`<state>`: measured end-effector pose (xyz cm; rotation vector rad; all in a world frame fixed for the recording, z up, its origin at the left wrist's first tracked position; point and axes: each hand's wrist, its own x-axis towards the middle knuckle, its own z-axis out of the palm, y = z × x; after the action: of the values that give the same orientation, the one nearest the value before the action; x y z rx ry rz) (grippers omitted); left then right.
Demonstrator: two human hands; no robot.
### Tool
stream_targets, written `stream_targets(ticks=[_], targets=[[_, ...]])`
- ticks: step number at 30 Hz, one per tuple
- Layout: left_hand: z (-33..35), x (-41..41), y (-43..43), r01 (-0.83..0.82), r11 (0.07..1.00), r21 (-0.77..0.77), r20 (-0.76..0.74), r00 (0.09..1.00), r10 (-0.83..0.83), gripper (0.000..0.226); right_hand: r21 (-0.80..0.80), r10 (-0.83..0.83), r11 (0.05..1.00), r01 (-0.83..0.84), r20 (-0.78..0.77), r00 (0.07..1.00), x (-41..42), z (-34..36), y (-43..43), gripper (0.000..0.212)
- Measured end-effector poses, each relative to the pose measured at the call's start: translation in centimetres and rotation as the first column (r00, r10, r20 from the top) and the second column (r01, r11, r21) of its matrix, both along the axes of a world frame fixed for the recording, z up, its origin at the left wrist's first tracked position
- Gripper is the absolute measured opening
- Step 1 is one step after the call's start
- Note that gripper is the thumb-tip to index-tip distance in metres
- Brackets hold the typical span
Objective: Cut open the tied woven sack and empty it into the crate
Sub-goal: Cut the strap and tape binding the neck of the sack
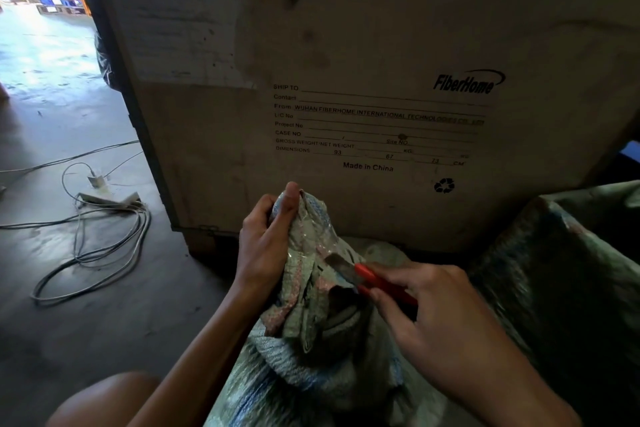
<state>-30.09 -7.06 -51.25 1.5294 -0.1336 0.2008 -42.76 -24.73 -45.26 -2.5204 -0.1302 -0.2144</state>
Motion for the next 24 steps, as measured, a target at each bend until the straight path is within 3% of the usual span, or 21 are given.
stream_targets(ticks=[6,9,16,24], targets=[[0.4,0.3,0.3,0.023,0.999,-0.031,-0.001,1.000,-0.023,0.096,0.105,-0.012,0.994,0.013,-0.002,1.000,0.2,-0.3,-0.9,0.030],[0.4,0.1,0.2,0.043,0.996,-0.073,-0.022,0.999,-0.045,0.093,0.184,-0.069,0.982,0.051,0.095,0.993,0.3,-0.3,-1.5,0.030],[0.0,0.0,-0.6,0.046,0.996,-0.082,-0.032,0.998,-0.048,0.081,0.079,-0.061,0.996,0.043,0.250,0.966,0.6,-1.2,0.6,0.037],[0.0,-0.1,-0.5,-0.013,0.999,-0.052,-0.005,1.000,0.012,0.086,0.064,-0.076,0.996,0.062,0.250,0.965,0.8,-1.9,1.7,0.039]])
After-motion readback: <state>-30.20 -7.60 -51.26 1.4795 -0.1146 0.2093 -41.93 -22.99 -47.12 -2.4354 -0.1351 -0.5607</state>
